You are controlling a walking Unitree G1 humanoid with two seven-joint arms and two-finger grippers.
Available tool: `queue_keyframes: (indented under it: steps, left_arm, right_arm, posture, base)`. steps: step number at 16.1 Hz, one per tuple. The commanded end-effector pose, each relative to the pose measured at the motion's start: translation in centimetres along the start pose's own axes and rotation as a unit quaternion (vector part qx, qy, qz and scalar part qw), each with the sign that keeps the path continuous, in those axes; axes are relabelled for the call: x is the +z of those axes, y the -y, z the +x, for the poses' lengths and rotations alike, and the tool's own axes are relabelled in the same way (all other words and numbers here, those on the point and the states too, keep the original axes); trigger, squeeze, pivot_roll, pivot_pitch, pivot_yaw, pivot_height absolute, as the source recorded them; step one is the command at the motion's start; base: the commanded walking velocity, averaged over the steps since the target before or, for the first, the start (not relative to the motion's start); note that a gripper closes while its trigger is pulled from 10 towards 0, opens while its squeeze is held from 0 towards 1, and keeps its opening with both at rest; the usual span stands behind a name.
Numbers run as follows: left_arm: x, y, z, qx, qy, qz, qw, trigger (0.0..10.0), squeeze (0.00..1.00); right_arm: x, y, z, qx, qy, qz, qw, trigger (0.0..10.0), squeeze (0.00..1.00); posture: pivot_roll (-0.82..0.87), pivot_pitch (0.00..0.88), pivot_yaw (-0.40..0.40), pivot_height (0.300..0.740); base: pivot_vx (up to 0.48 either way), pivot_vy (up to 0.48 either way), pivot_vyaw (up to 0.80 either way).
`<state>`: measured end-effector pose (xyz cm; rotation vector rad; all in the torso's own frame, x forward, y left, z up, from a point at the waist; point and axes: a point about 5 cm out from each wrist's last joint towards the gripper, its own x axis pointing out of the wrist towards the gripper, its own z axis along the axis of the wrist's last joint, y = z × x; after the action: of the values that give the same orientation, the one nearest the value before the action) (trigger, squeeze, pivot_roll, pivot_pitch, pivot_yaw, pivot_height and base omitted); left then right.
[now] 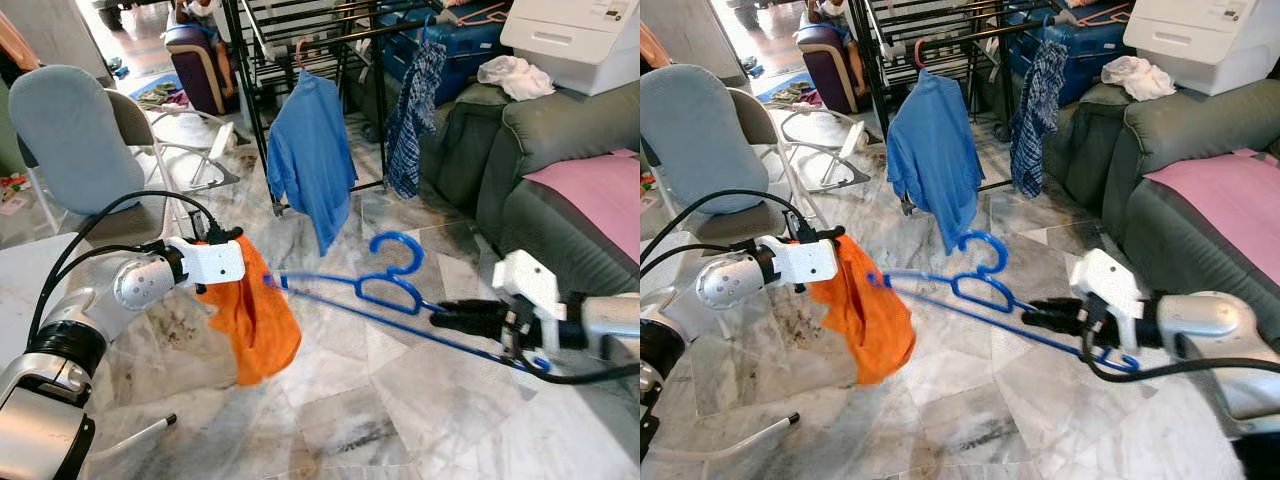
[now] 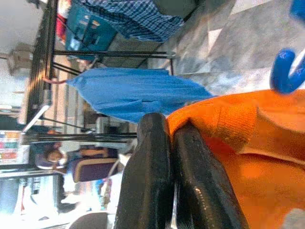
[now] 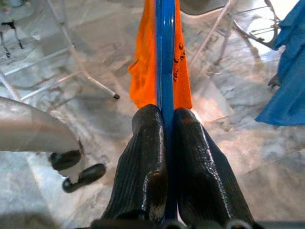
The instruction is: Hang hanger
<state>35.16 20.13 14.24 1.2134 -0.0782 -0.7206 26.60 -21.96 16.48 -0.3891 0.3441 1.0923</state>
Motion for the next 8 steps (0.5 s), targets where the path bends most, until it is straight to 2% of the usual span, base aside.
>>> queue_keyframes:
  steps: [1,4,6,8]
  left_arm:
    - [-0.3,-0.5,-0.6,0.007,-0.001,-0.011,1.000,10.0,0.00]
    - [-0.3,-0.3,-0.7,-0.006,0.000,-0.035,0.999,10.0,0.00]
    - [-1.1,0.2,-0.7,-0.017,-0.032,-0.063,0.997,10.0,0.00]
    - [-2.0,0.1,-0.8,-0.003,-0.066,-0.102,0.993,10.0,0.00]
  right_arm:
    - [0.3,0.2,0.2,-0.004,0.001,-0.015,1.000,10.0,0.00]
    - [0.1,0.5,0.7,-0.020,0.001,-0.022,1.000,10.0,0.00]
    - [-0.1,0.2,0.6,-0.007,-0.003,-0.019,1.000,10.0,0.00]
    - [-0.1,-0.1,0.4,0.010,-0.004,-0.013,1.000,10.0,0.00]
  posture:
    - [-0.11,0.045,0.099,0.740]
    - [-0.11,0.045,0.099,0.740]
    - [-0.11,0.048,0.098,0.740]
    - [-0.11,0.048,0.098,0.740]
  base:
    - [0.000,0.000,0.00]
    - [0.000,0.000,0.00]
    - [0.000,0.000,0.00]
    - [0.000,0.000,0.00]
